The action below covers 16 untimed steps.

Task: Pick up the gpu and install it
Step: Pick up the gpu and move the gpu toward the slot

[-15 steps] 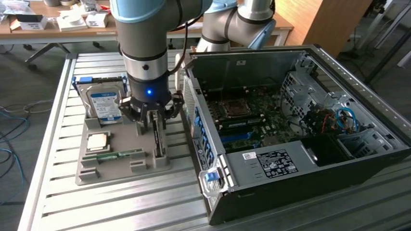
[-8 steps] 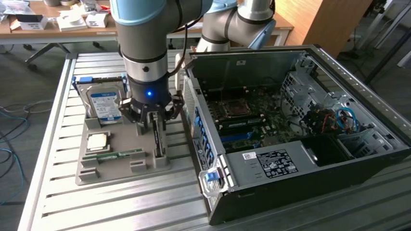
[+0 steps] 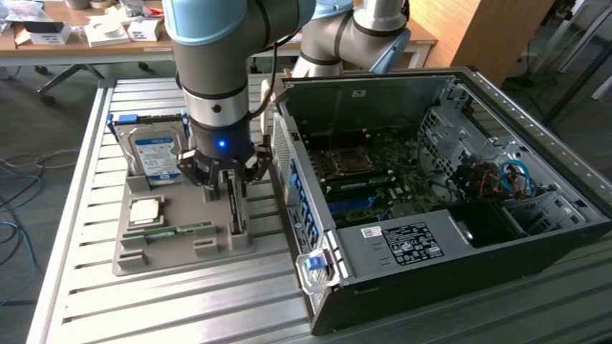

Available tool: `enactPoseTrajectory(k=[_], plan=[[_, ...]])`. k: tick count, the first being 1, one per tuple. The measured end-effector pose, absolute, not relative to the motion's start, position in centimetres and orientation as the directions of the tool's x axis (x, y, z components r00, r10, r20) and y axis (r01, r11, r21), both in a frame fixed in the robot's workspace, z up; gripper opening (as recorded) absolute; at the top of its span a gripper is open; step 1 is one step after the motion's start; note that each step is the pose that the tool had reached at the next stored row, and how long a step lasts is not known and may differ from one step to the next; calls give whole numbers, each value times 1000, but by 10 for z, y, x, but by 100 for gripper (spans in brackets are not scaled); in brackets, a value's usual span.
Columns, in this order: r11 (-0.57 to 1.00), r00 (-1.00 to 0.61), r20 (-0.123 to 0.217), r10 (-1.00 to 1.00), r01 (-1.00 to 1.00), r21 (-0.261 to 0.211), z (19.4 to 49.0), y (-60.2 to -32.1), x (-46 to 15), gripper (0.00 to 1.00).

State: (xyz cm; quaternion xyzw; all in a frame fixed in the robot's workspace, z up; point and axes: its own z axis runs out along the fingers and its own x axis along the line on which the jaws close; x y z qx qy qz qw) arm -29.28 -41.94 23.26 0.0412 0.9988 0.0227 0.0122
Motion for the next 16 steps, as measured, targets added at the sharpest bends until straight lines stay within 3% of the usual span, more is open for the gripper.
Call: enactPoseTrajectory(k=[16], plan=[[996,-996,-22,83,82,46,233,-420,-294,49]])
